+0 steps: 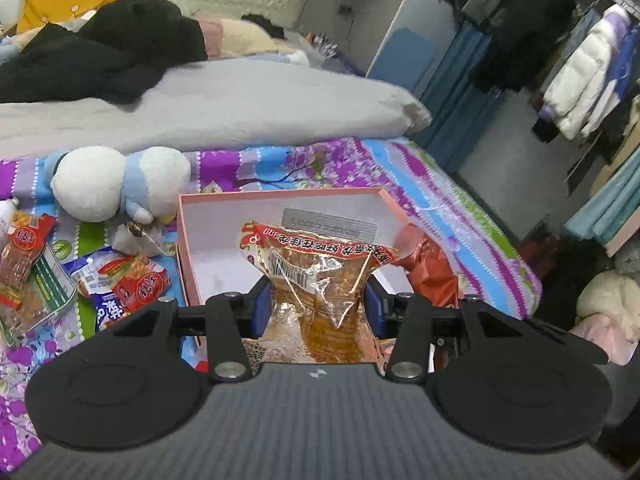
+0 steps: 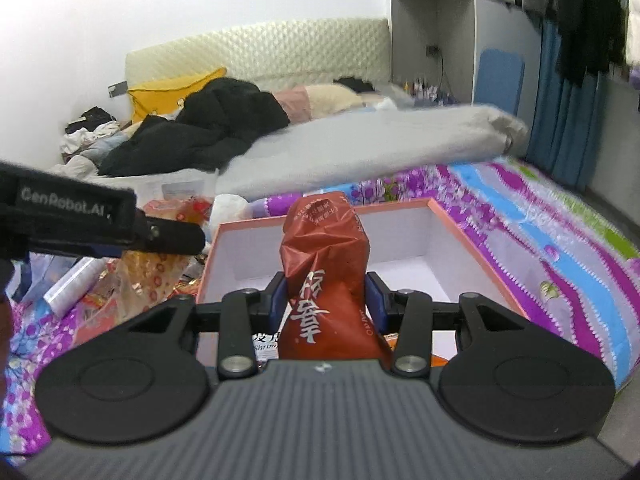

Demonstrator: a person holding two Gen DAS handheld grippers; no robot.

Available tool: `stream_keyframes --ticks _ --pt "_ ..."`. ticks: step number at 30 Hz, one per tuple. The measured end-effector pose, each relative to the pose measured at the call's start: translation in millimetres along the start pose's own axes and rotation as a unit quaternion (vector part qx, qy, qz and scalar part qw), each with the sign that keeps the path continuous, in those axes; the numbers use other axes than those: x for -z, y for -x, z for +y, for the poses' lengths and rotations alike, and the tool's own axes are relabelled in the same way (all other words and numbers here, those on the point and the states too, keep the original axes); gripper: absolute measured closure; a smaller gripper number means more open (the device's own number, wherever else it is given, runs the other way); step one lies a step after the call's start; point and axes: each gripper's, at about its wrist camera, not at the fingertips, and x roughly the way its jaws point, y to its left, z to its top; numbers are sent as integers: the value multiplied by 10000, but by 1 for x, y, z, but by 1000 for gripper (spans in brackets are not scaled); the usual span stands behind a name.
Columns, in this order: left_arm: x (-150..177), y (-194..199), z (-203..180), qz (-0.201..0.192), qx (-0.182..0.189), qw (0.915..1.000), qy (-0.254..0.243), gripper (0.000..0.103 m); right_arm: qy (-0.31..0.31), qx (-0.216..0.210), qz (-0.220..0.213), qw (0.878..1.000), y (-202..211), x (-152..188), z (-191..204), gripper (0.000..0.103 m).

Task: Organize snacks
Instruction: 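Carry the squid packet with the left tool while the right tool carries the red packet over the box, then lower both packets into the pink box and open both grippers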

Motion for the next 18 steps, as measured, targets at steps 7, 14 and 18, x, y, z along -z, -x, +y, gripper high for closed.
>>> stream_keyframes --ticks 7,14,18 --pt "-22 -50 -4 580 -281 9979 -36 50 -169 -114 756 9969 -42 -12 -27 58" --pt "-18 -82 3 1082 -372 9934 -7 50 -238 196 1391 9898 -82 5 -49 57" --pt "-15 -89 2 1127 -469 9925 -44 41 -390 187 1444 9886 -81 15 -57 57"
